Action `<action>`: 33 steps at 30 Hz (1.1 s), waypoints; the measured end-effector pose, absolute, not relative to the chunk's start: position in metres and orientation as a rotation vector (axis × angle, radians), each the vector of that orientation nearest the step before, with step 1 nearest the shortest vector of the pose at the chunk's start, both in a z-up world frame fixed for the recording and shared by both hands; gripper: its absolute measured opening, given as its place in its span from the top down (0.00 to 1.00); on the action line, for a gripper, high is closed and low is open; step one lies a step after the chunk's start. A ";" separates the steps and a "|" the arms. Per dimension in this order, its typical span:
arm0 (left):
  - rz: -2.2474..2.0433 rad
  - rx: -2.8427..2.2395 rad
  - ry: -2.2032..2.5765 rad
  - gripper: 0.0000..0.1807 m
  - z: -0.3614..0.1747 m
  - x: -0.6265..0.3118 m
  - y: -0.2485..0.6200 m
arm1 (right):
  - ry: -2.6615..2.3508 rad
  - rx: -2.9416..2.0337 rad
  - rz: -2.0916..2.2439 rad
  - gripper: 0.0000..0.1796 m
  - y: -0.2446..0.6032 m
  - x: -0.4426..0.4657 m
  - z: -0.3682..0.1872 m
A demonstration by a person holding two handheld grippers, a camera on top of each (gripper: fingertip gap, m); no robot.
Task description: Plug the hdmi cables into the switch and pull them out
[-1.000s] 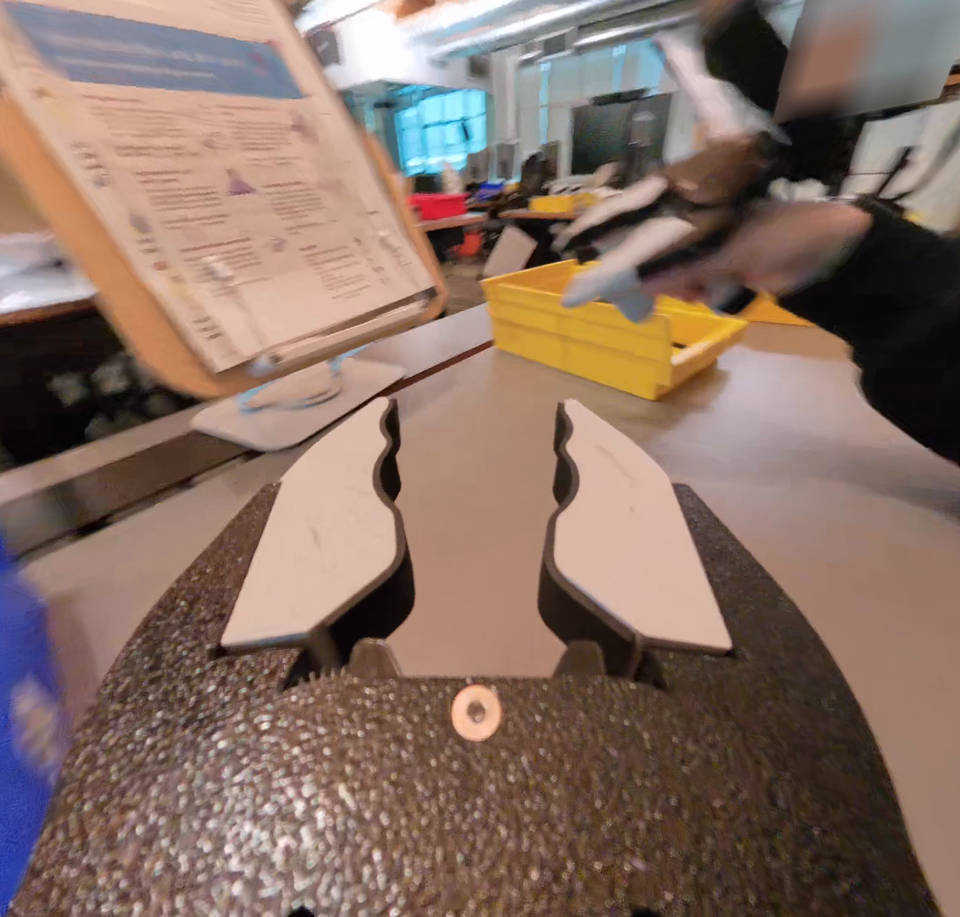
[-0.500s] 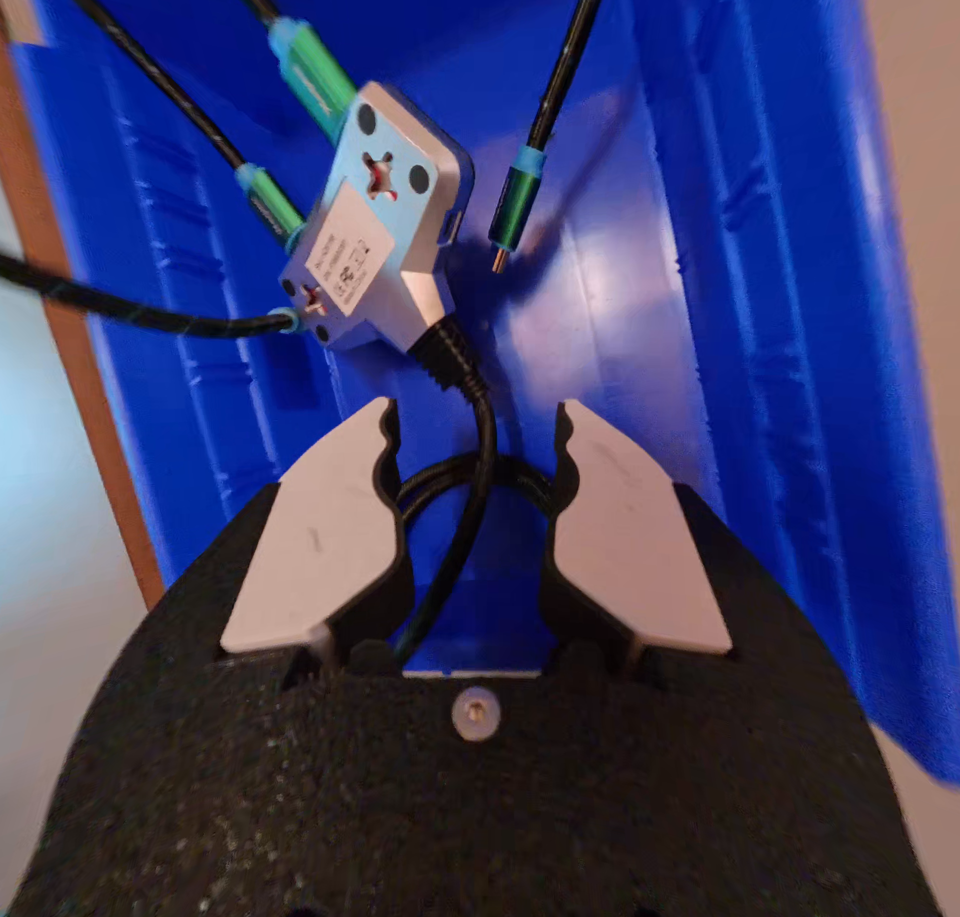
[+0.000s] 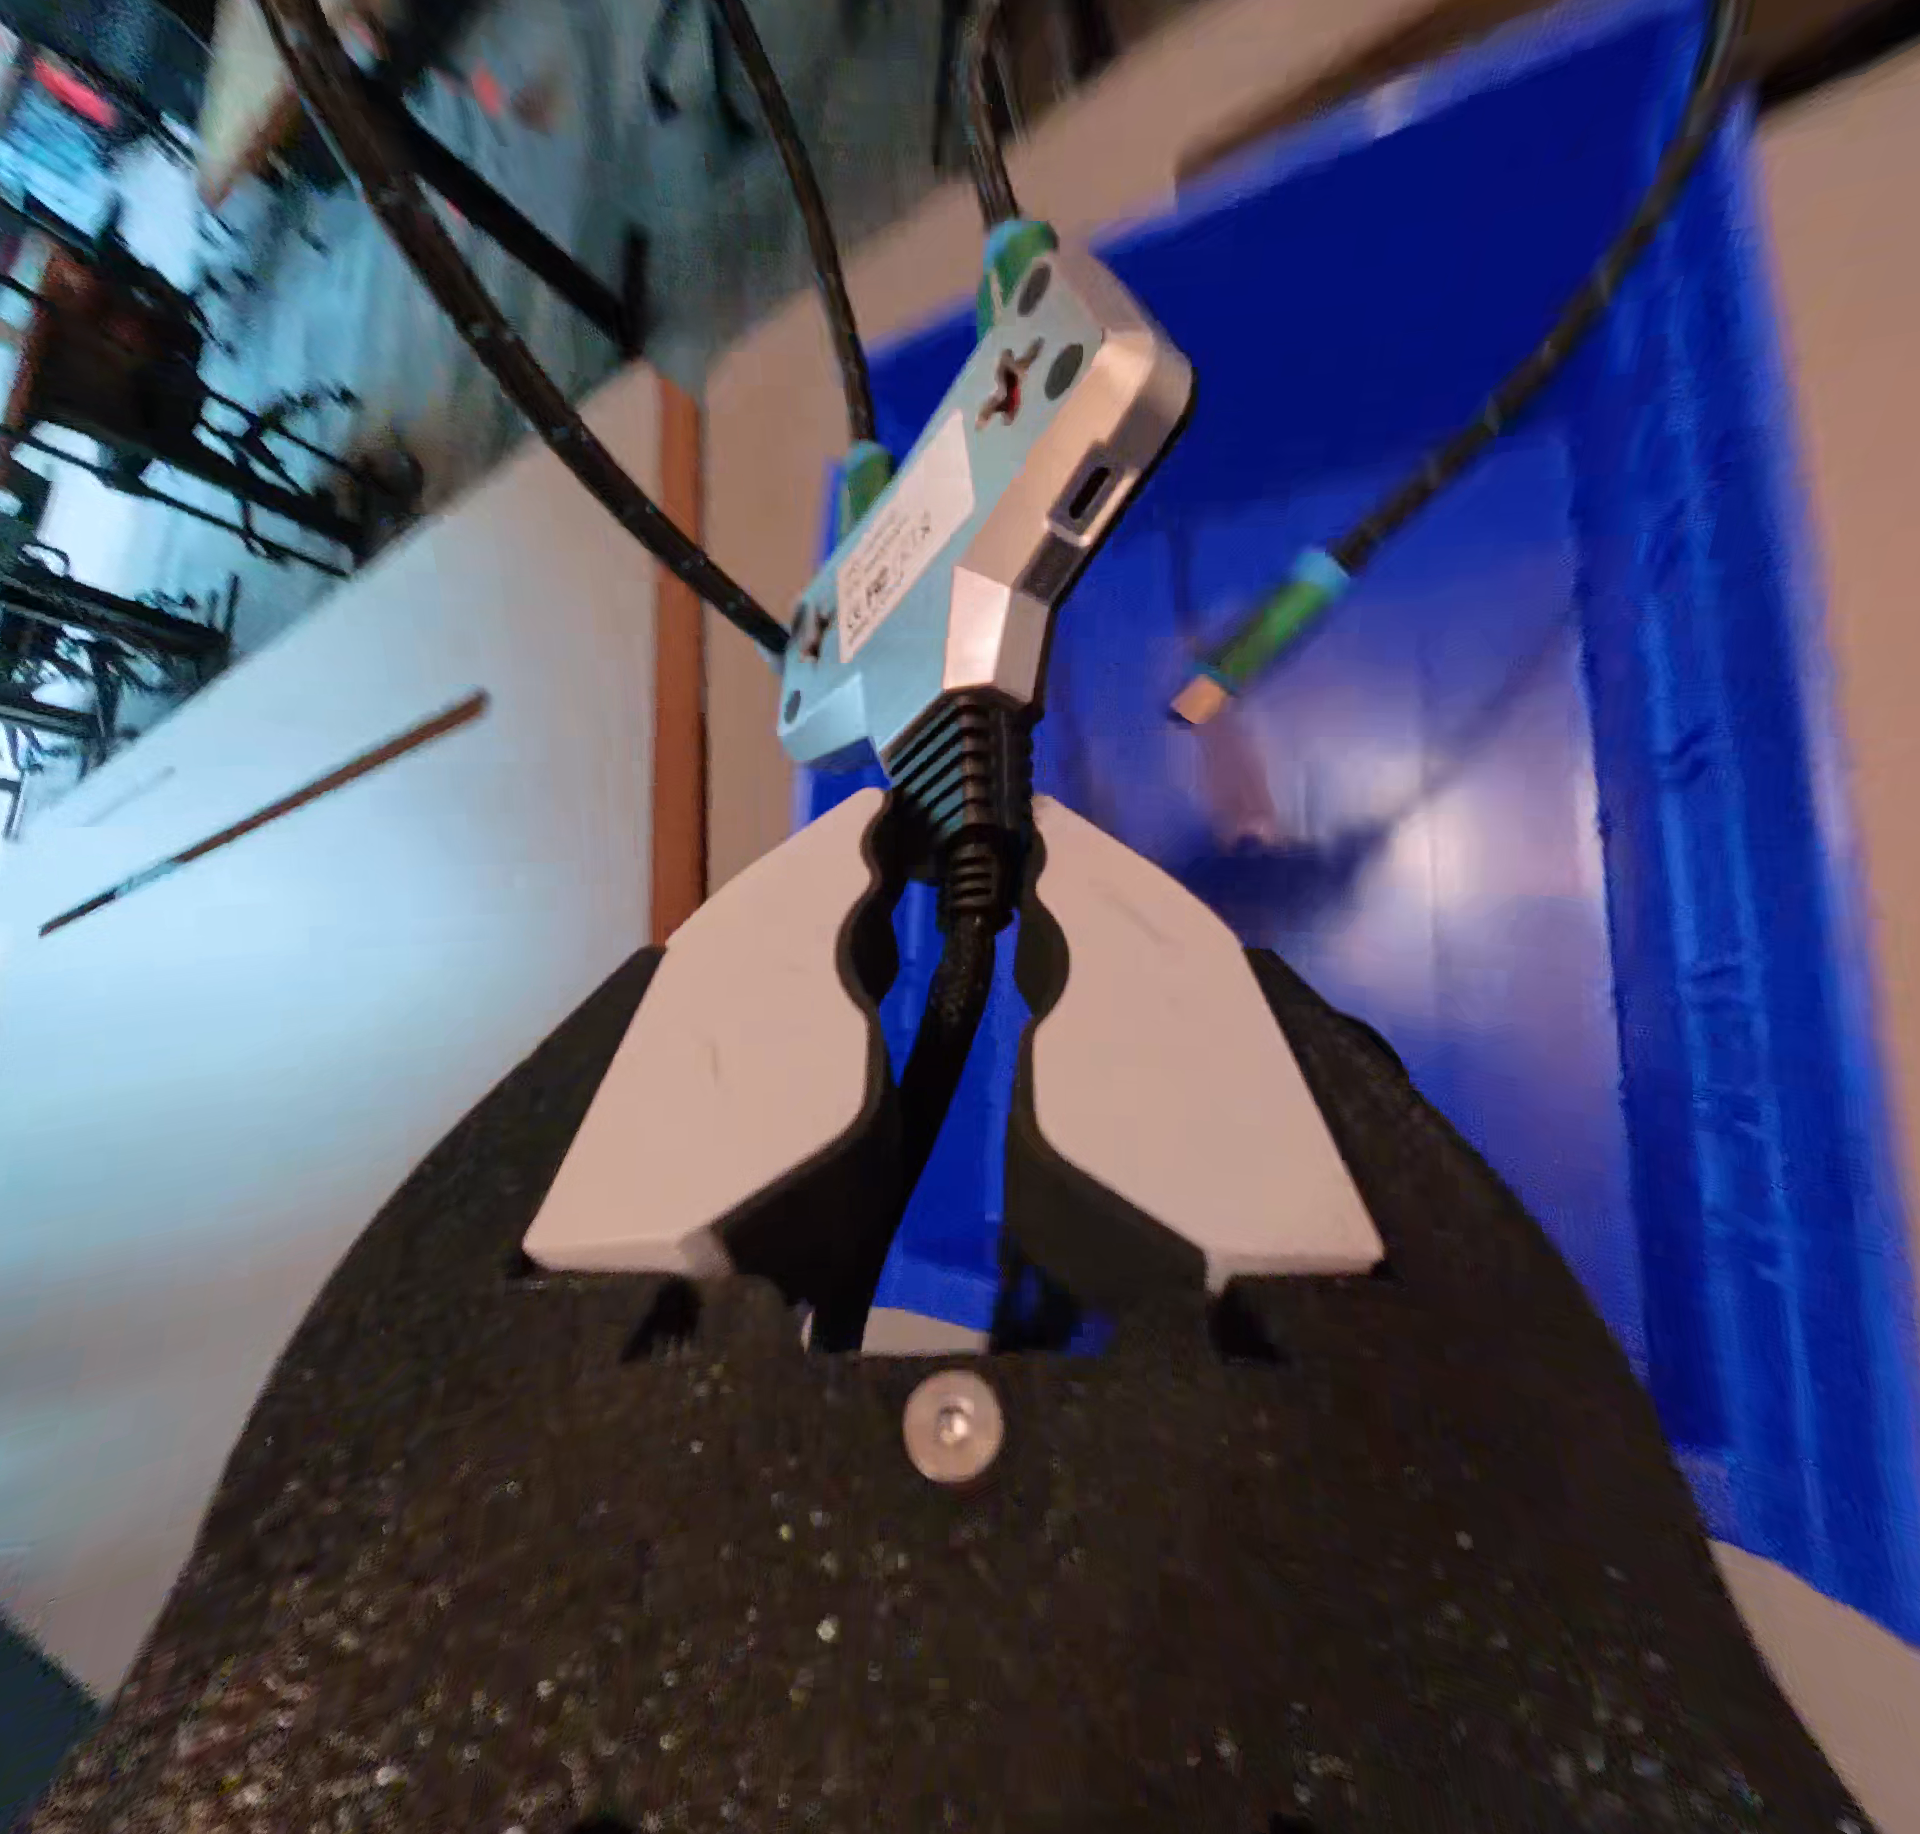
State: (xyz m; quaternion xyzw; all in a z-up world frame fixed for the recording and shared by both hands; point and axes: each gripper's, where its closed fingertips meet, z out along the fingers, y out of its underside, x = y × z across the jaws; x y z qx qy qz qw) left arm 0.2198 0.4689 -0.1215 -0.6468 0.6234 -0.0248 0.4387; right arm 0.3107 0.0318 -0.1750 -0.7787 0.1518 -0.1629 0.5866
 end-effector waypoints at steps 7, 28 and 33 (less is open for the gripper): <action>-0.653 -1.360 1.395 0.92 0.017 0.202 0.399 | 0.229 -1.750 -0.369 0.55 0.040 0.293 -0.157; -2.585 -1.269 2.019 0.92 -0.113 0.189 0.070 | 0.081 -1.308 0.500 0.70 0.038 0.224 -0.102; -2.517 -1.232 2.167 0.93 -0.132 0.199 0.068 | 0.151 -1.360 0.579 0.89 0.047 0.230 -0.119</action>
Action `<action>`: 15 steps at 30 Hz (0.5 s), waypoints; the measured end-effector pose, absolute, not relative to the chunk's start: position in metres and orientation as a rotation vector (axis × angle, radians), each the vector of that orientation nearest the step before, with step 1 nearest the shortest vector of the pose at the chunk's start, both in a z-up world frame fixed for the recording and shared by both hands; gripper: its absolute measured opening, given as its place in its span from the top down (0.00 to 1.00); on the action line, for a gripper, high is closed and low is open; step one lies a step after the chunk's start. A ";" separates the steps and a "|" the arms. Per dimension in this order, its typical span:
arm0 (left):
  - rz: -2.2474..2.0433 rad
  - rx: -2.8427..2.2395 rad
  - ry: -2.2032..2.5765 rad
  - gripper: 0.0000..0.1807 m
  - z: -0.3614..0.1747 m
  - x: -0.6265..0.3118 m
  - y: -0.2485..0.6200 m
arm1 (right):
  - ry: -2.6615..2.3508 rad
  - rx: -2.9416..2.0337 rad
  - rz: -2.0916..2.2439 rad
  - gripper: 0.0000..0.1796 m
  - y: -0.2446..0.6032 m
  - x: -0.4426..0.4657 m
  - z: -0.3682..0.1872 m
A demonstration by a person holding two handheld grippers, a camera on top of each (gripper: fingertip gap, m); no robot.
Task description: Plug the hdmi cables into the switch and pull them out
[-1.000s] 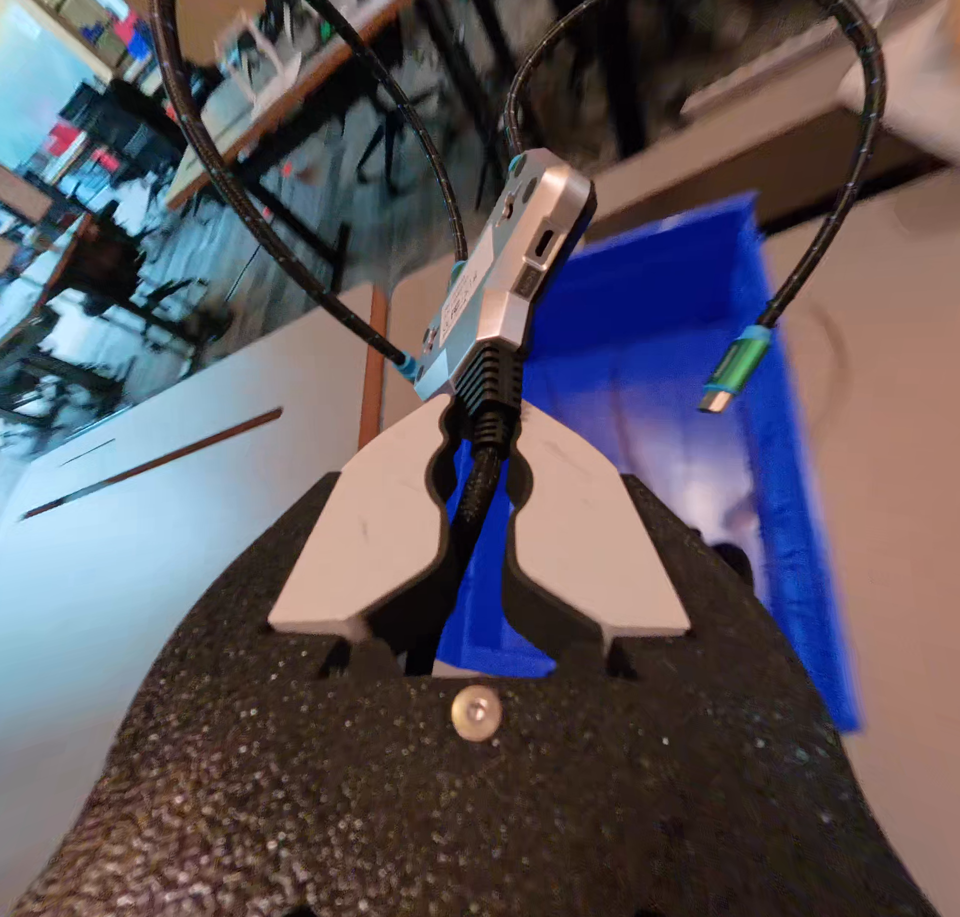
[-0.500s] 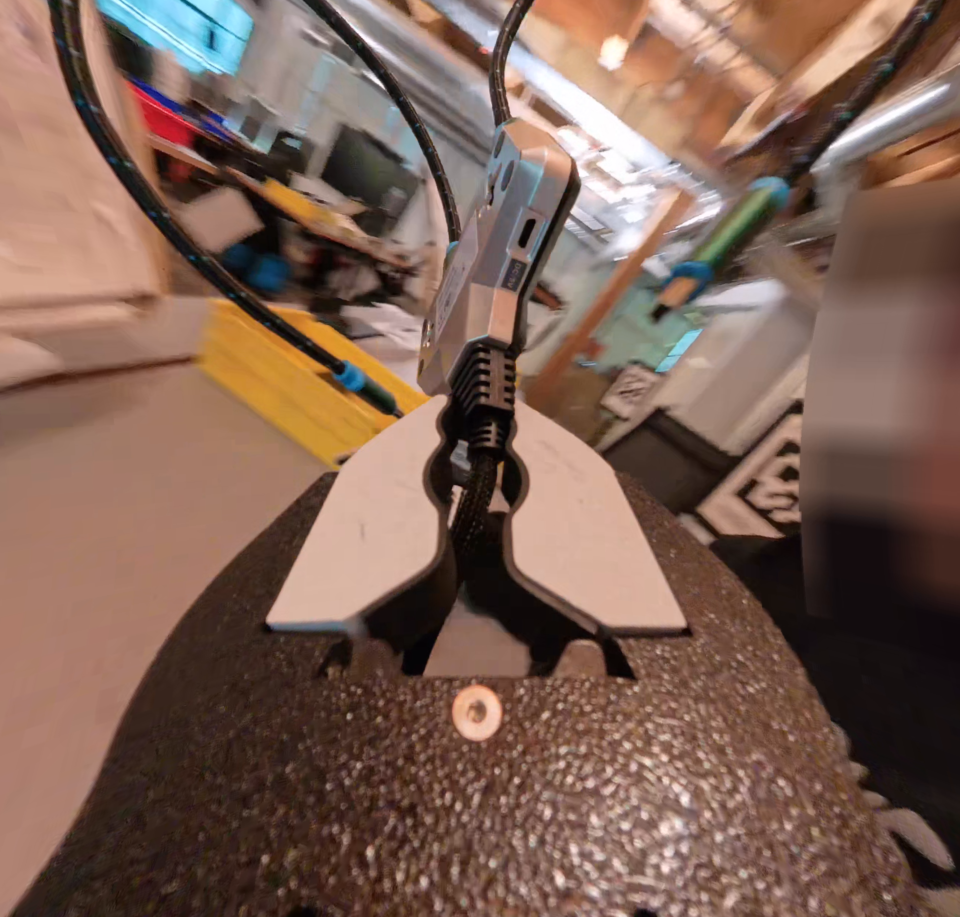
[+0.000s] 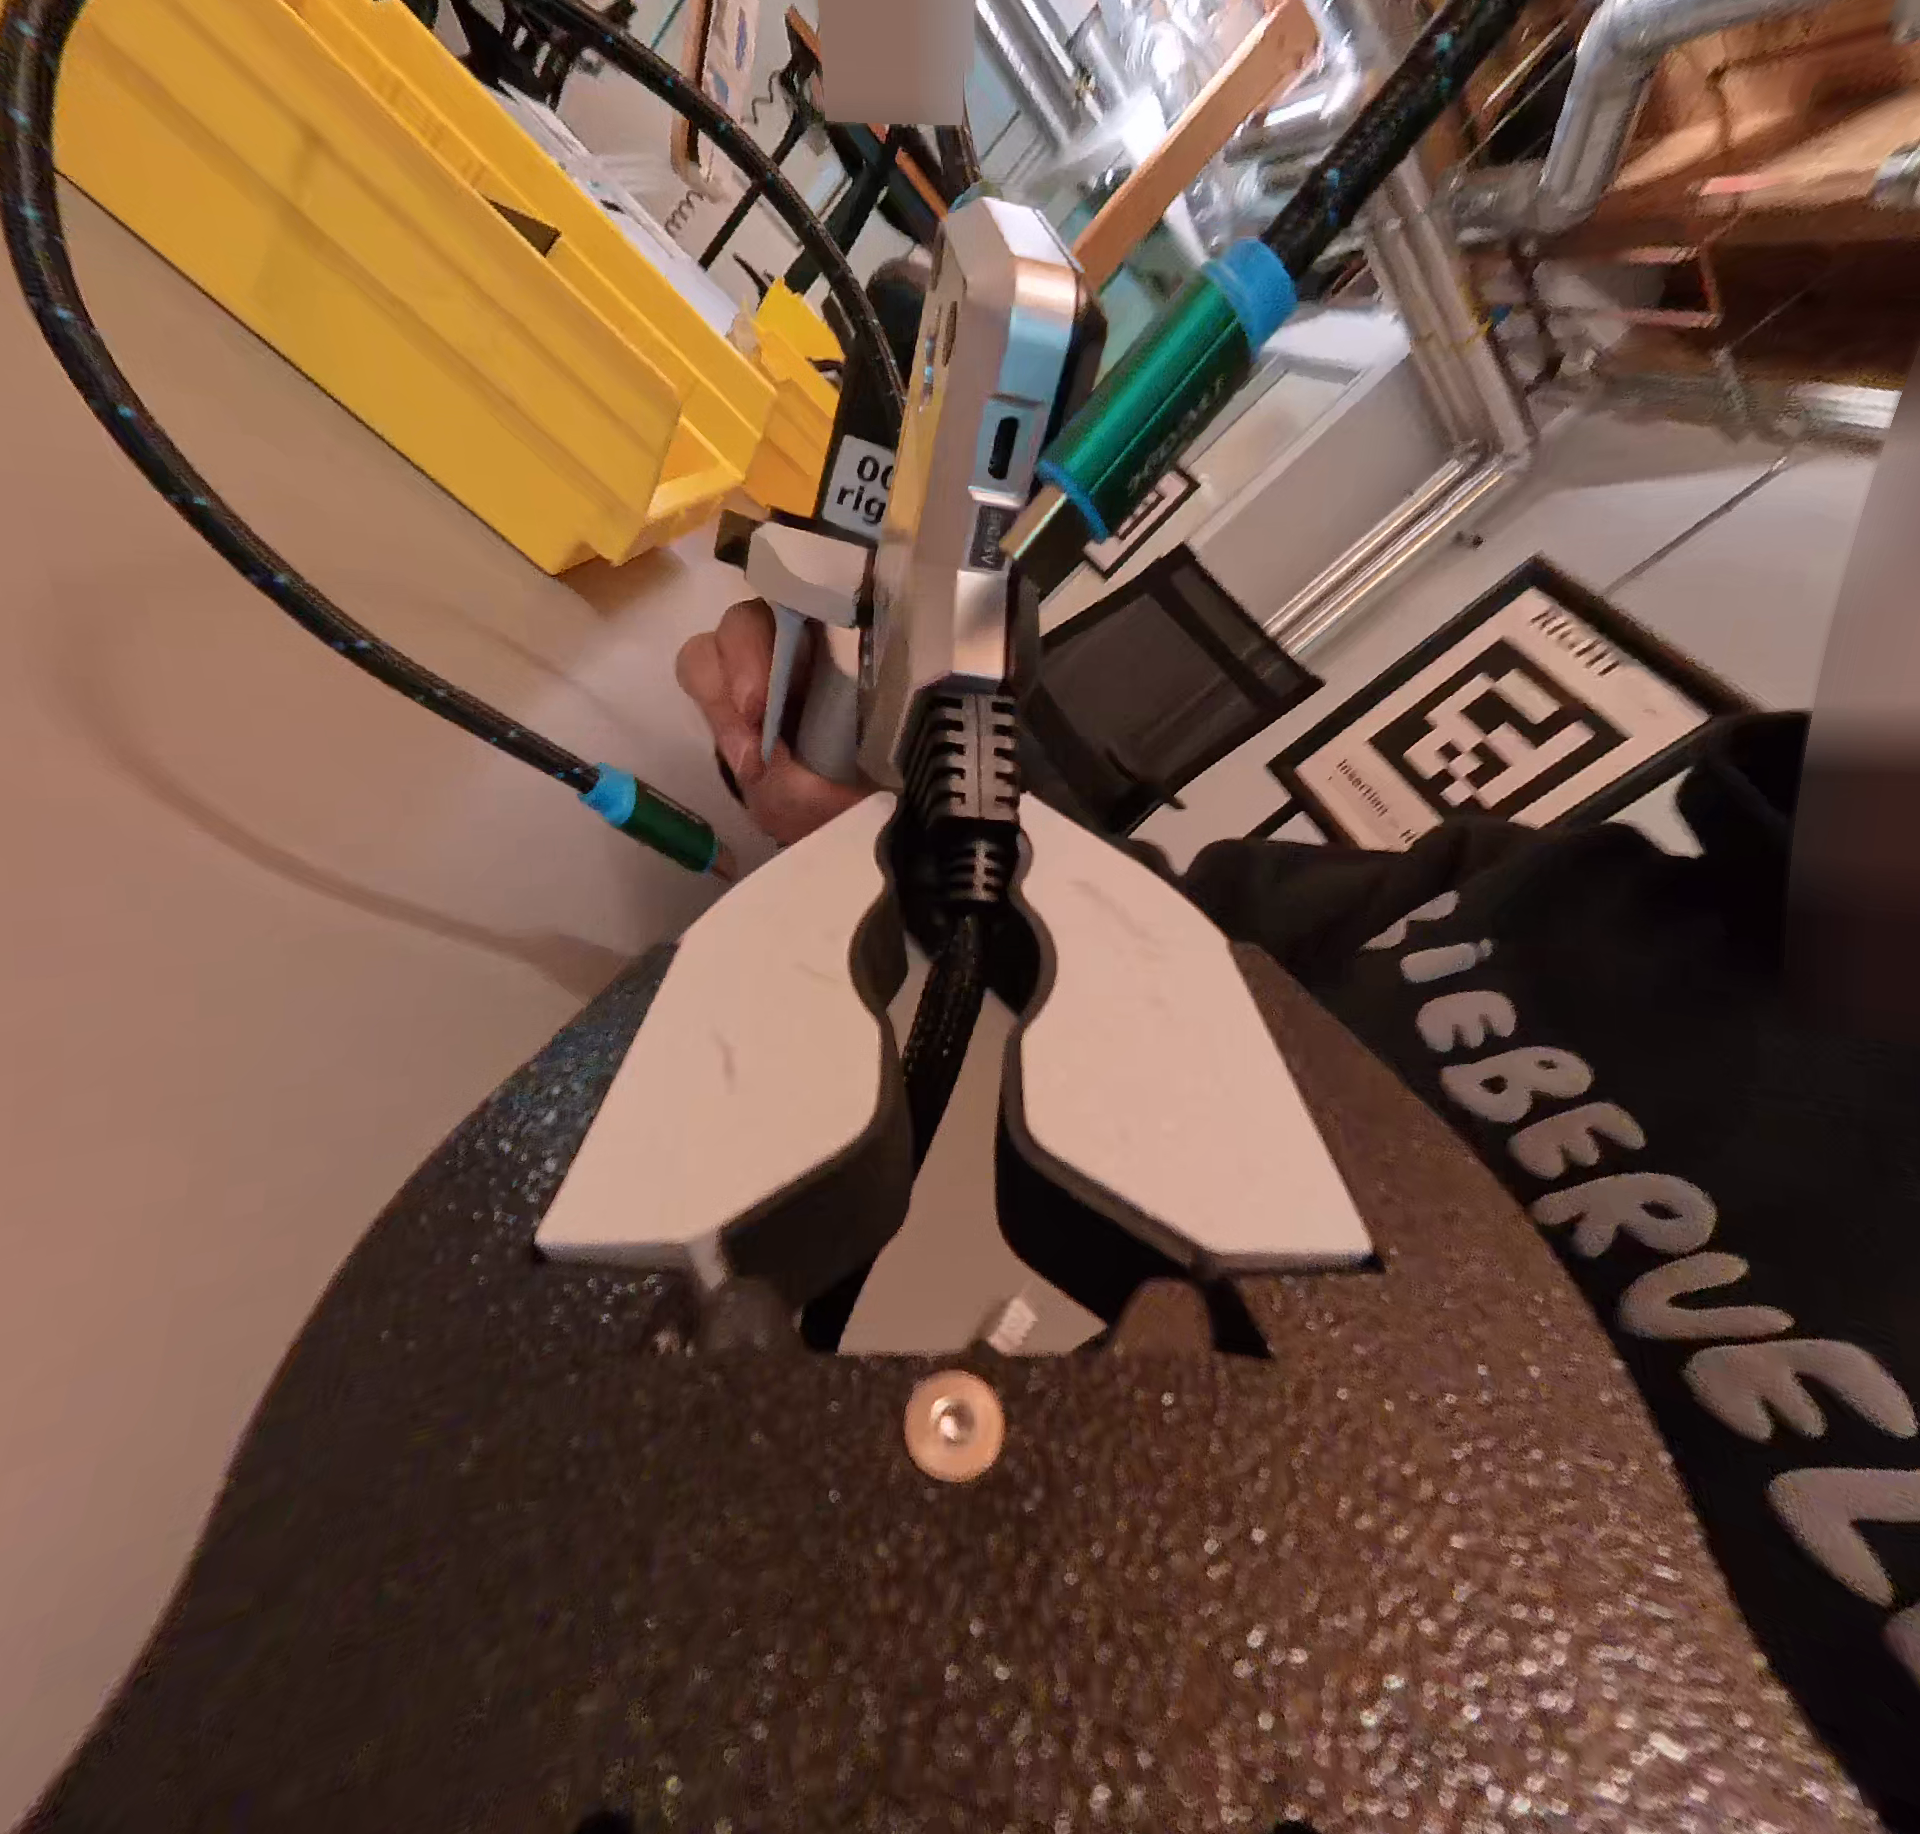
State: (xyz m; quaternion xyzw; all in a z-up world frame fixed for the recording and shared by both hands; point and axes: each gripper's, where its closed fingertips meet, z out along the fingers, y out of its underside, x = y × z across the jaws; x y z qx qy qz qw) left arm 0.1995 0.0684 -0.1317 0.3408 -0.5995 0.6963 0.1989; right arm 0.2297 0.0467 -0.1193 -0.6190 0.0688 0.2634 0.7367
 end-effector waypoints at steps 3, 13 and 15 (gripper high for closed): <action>1.946 0.968 -1.827 0.93 -0.139 0.210 0.073 | 0.225 -1.332 0.639 0.89 0.050 0.237 -0.124; 2.161 1.229 -2.753 0.81 -0.100 0.231 0.128 | 0.852 -1.047 0.868 0.89 0.053 0.285 -0.152; 2.005 1.144 -2.909 0.78 -0.099 0.220 0.112 | 0.888 -1.002 0.885 0.89 0.053 0.288 -0.152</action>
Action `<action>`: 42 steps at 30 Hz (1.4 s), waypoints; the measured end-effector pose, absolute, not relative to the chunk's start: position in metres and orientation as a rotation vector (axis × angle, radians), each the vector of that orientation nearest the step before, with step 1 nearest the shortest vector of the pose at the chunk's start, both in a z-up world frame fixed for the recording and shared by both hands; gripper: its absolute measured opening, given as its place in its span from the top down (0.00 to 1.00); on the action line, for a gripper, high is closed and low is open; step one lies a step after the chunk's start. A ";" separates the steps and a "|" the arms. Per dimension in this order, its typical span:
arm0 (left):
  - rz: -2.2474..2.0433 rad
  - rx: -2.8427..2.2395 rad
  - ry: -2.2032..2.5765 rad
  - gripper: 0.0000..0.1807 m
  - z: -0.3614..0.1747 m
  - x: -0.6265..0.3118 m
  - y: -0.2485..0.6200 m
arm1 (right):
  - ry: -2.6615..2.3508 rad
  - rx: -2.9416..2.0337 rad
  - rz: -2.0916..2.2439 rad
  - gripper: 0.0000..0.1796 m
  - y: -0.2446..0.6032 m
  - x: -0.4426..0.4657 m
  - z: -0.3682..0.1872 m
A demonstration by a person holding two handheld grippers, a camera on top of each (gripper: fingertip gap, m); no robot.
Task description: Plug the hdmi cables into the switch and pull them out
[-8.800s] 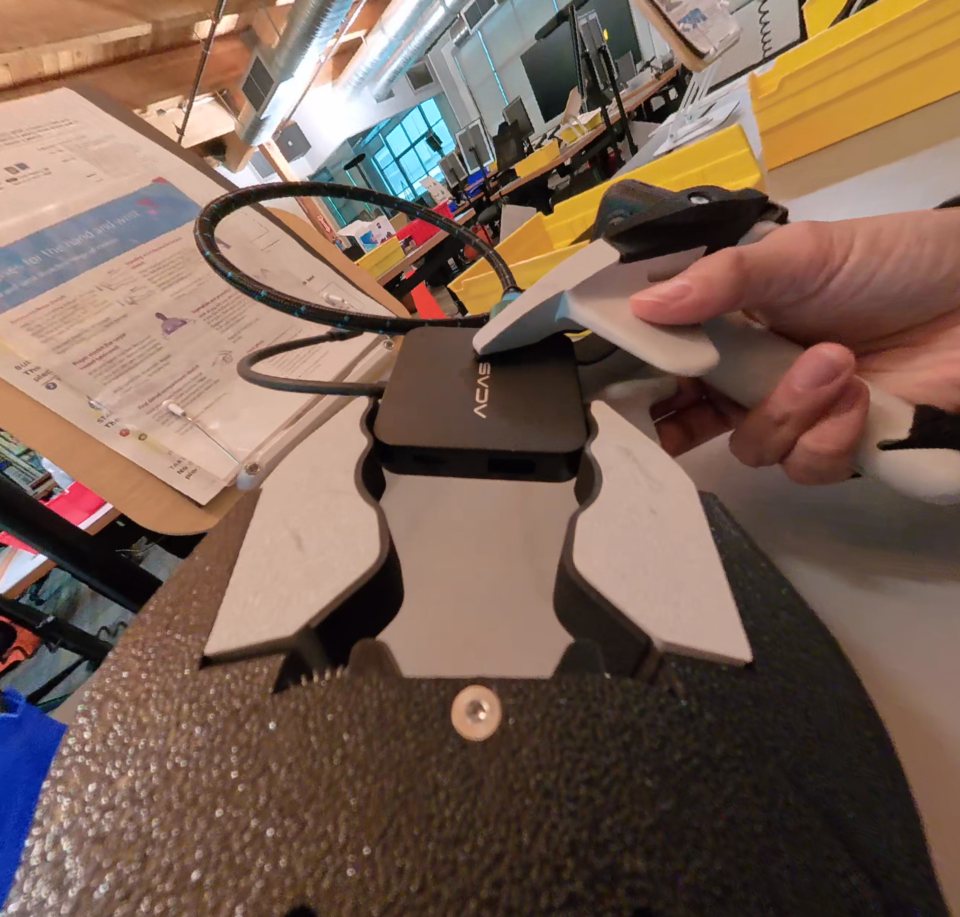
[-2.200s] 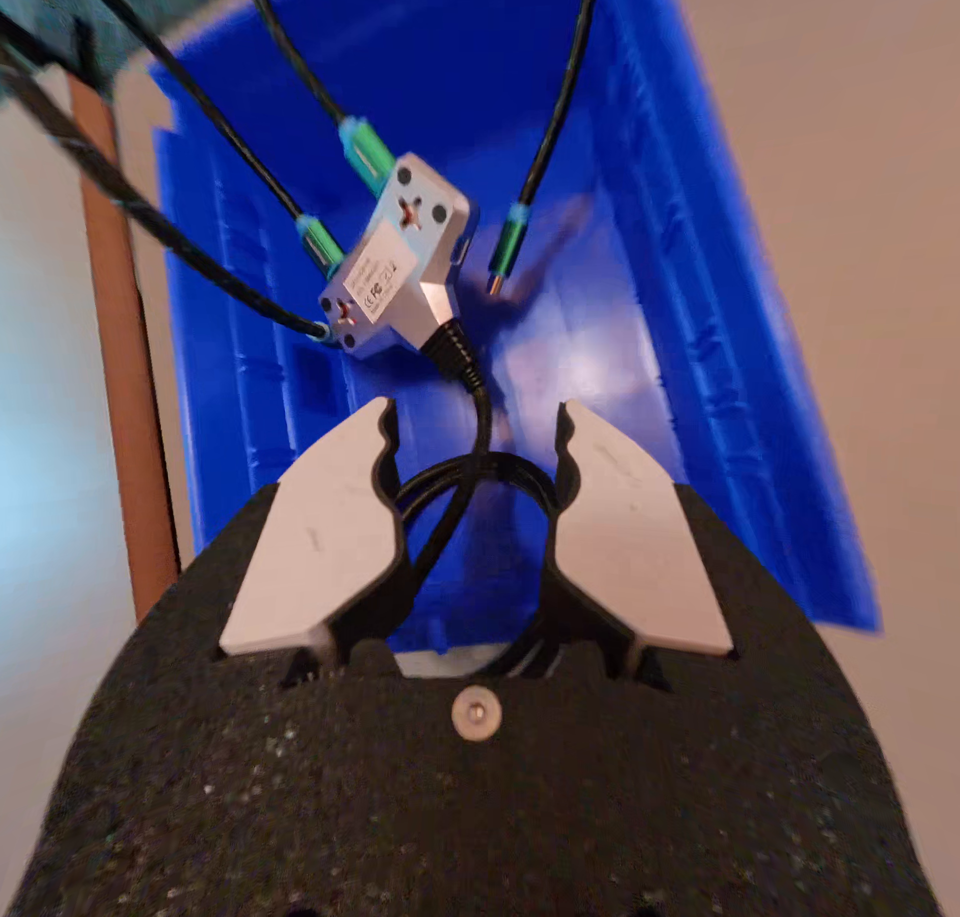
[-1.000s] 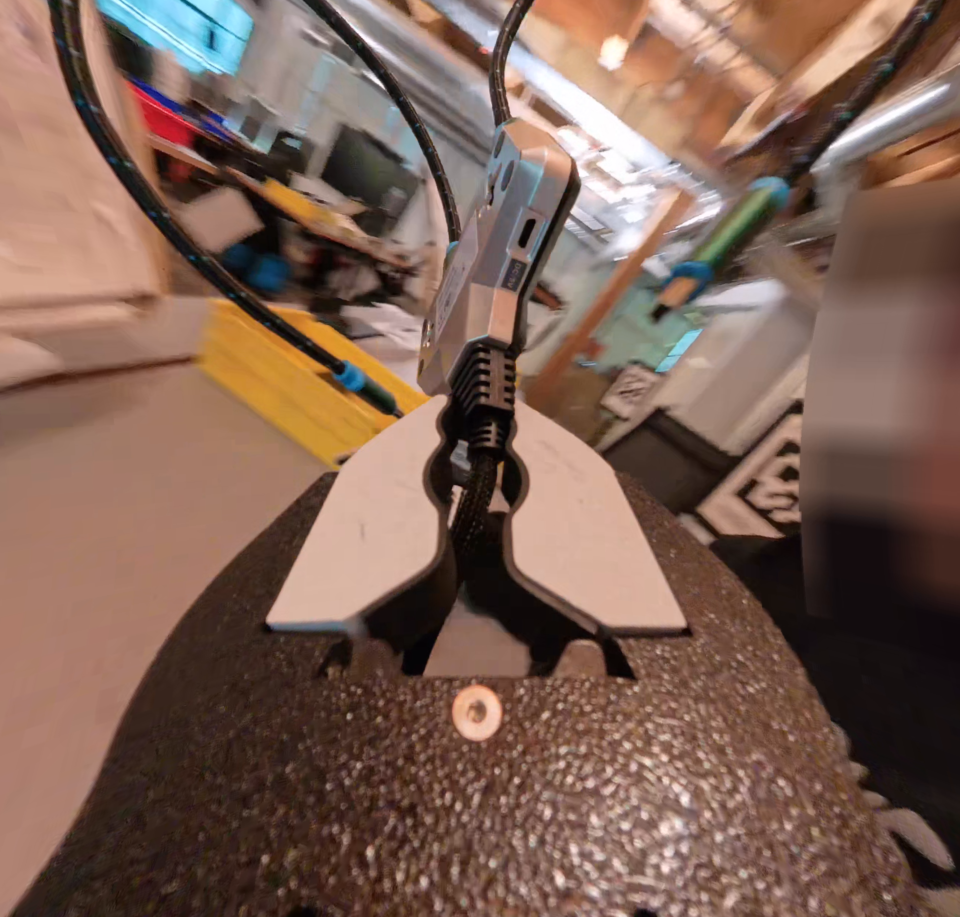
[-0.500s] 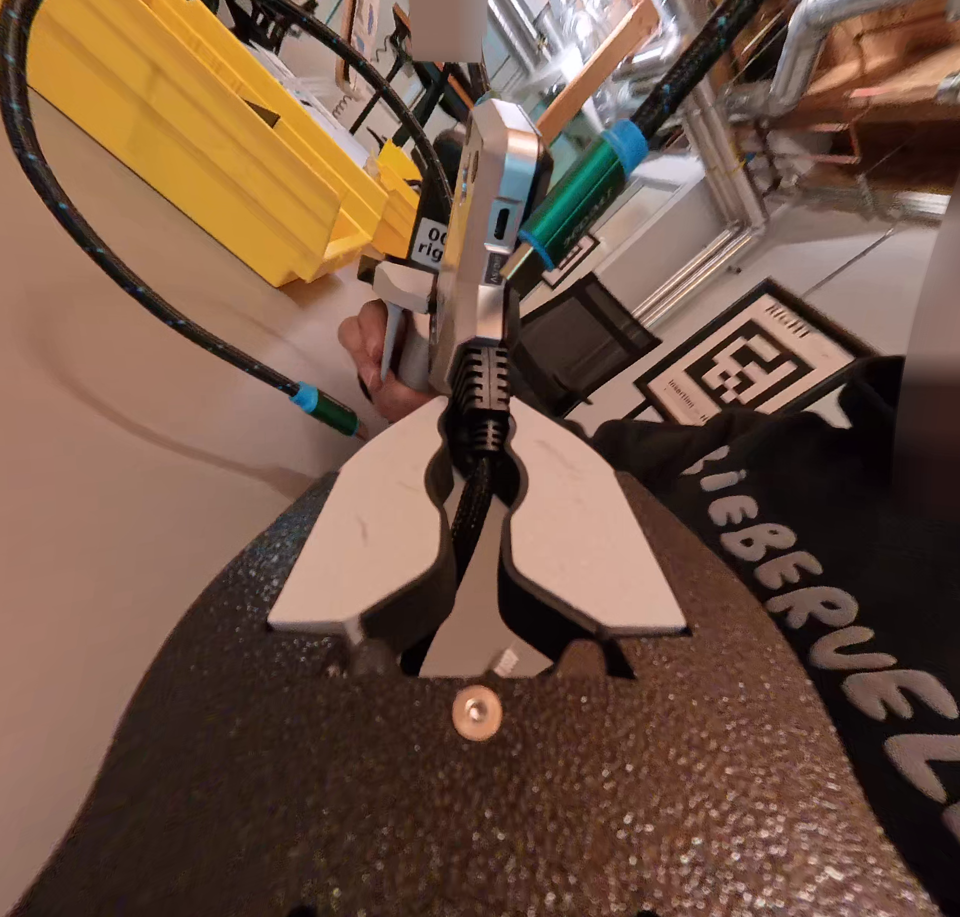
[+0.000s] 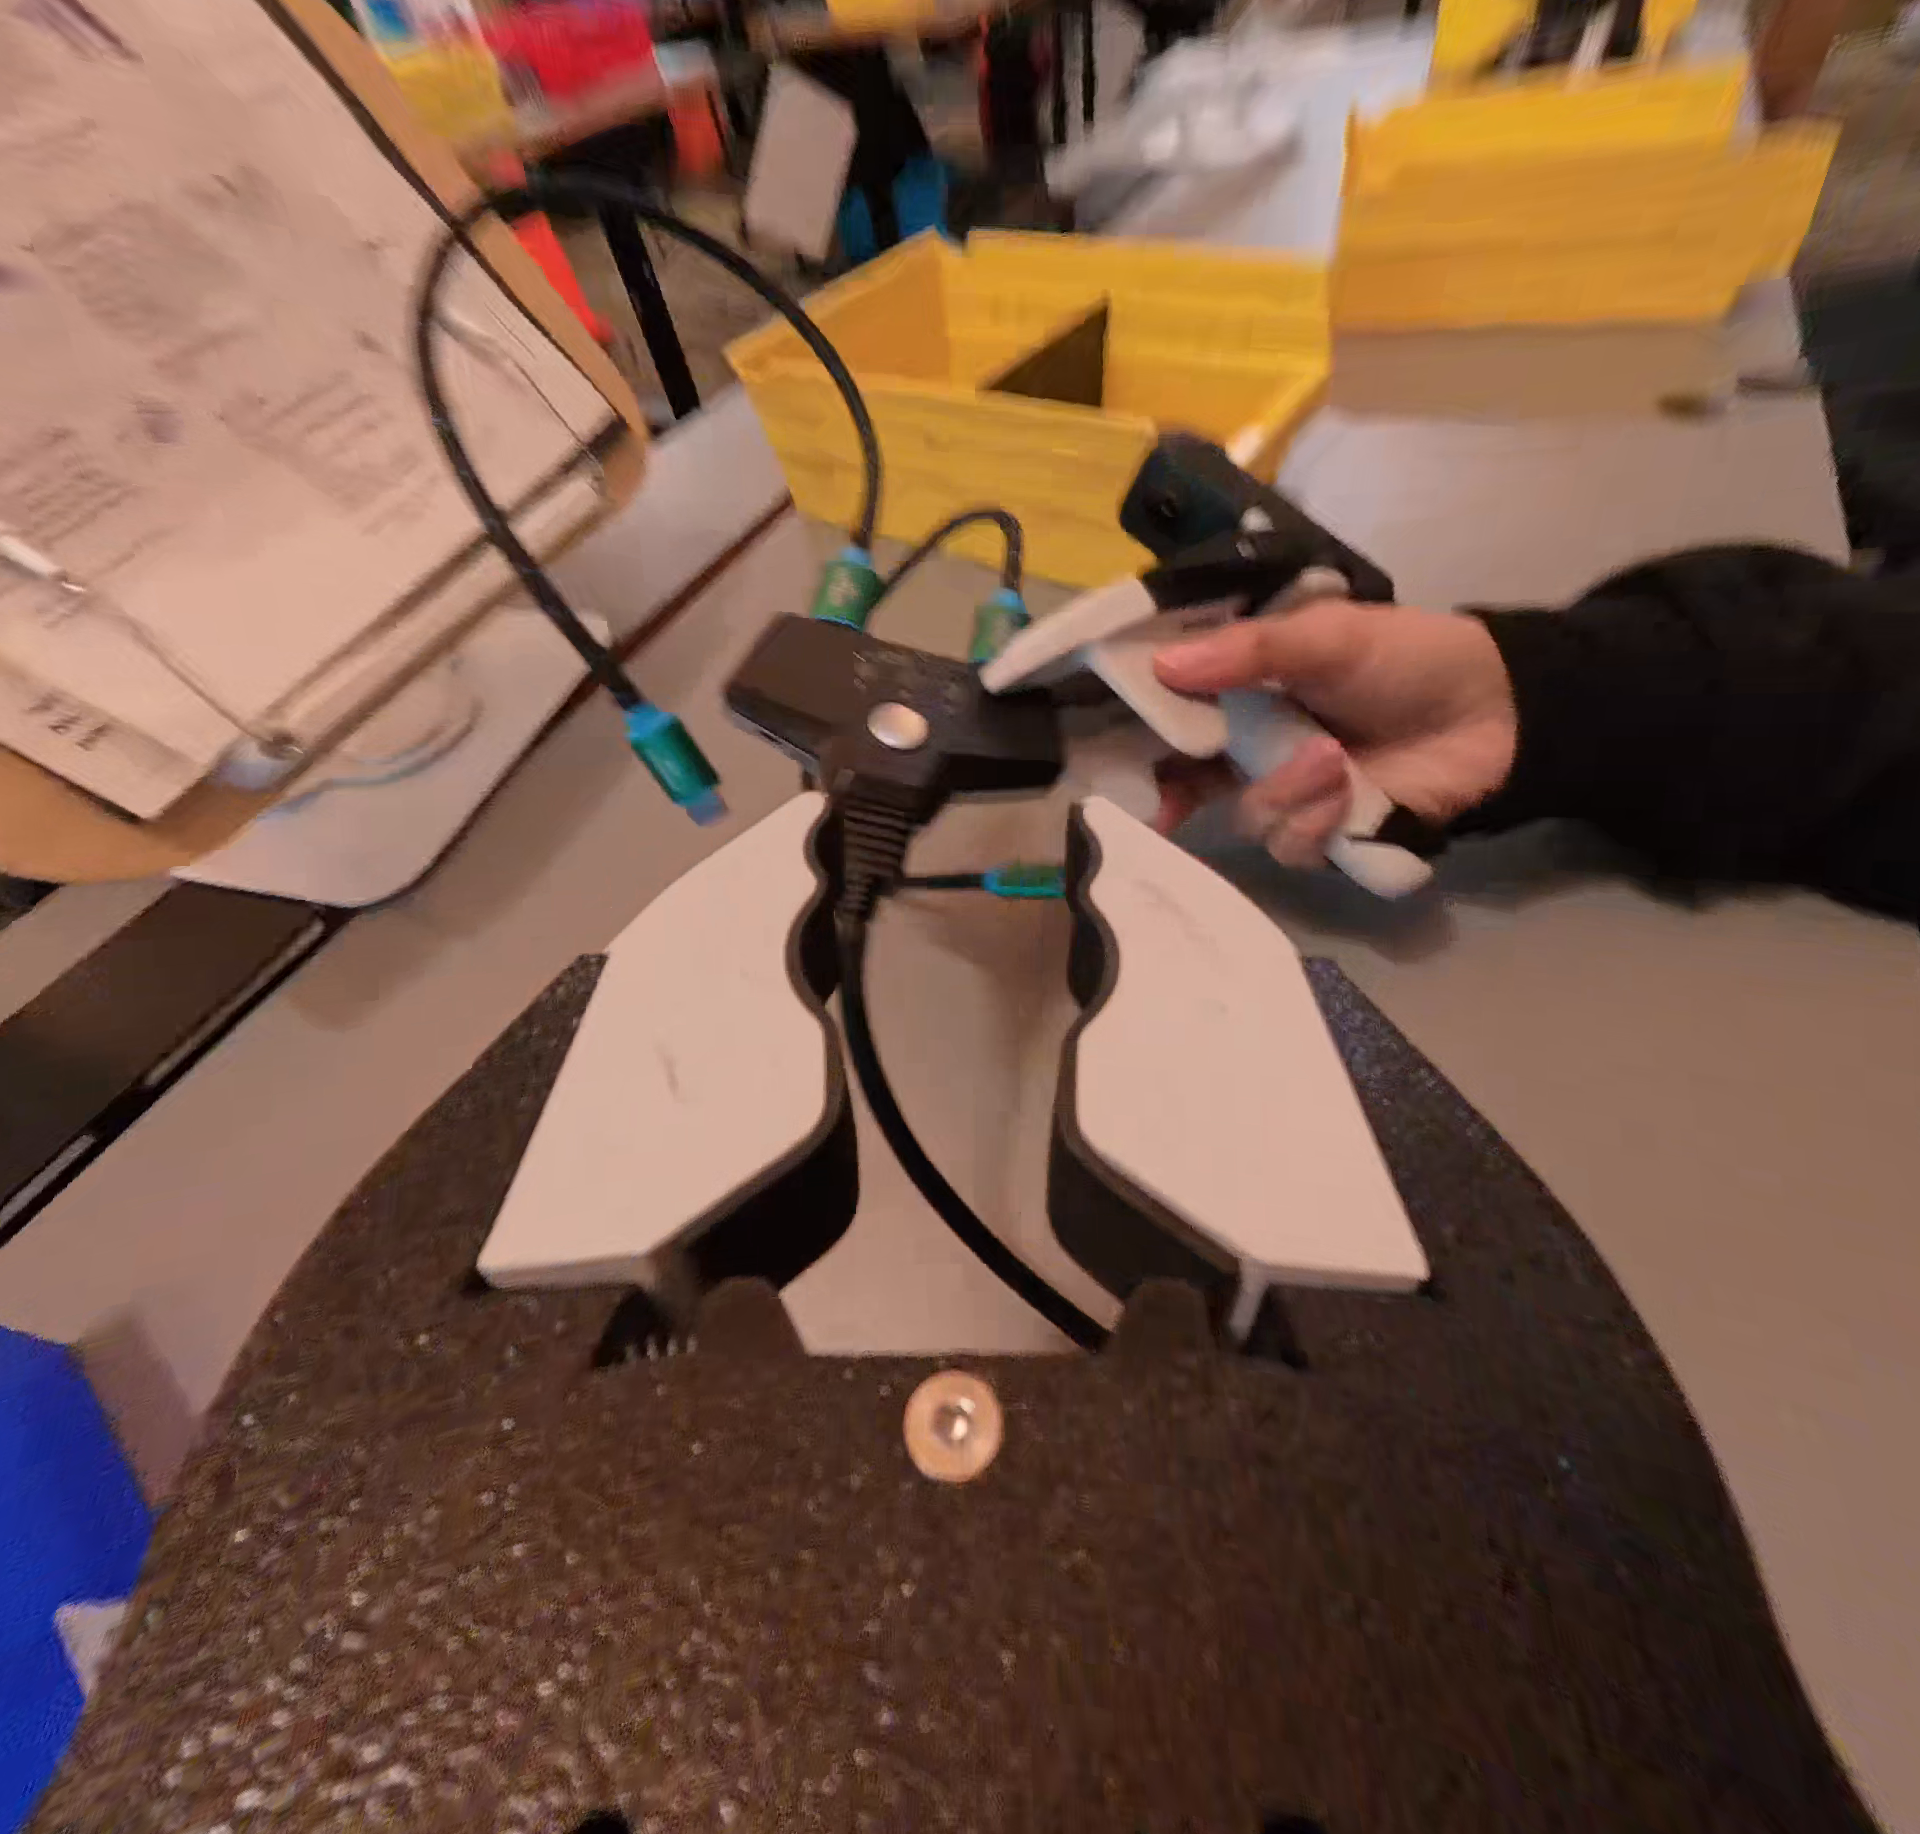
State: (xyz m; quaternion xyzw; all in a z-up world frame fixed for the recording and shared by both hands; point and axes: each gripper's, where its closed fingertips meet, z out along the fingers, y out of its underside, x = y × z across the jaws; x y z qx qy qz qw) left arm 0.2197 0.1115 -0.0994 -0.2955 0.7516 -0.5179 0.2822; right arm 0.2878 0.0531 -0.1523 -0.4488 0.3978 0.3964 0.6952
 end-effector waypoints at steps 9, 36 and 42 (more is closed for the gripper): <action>-1.125 -0.617 2.070 0.74 -0.088 0.212 0.058 | 1.008 -0.896 0.914 0.89 0.049 0.293 -0.159; -1.642 -0.499 1.753 0.88 -0.142 0.256 0.097 | 0.907 -0.880 1.069 0.89 0.056 0.272 -0.144; -1.617 -0.542 1.775 0.88 -0.144 0.257 0.100 | 0.877 -0.874 1.082 0.88 0.057 0.273 -0.144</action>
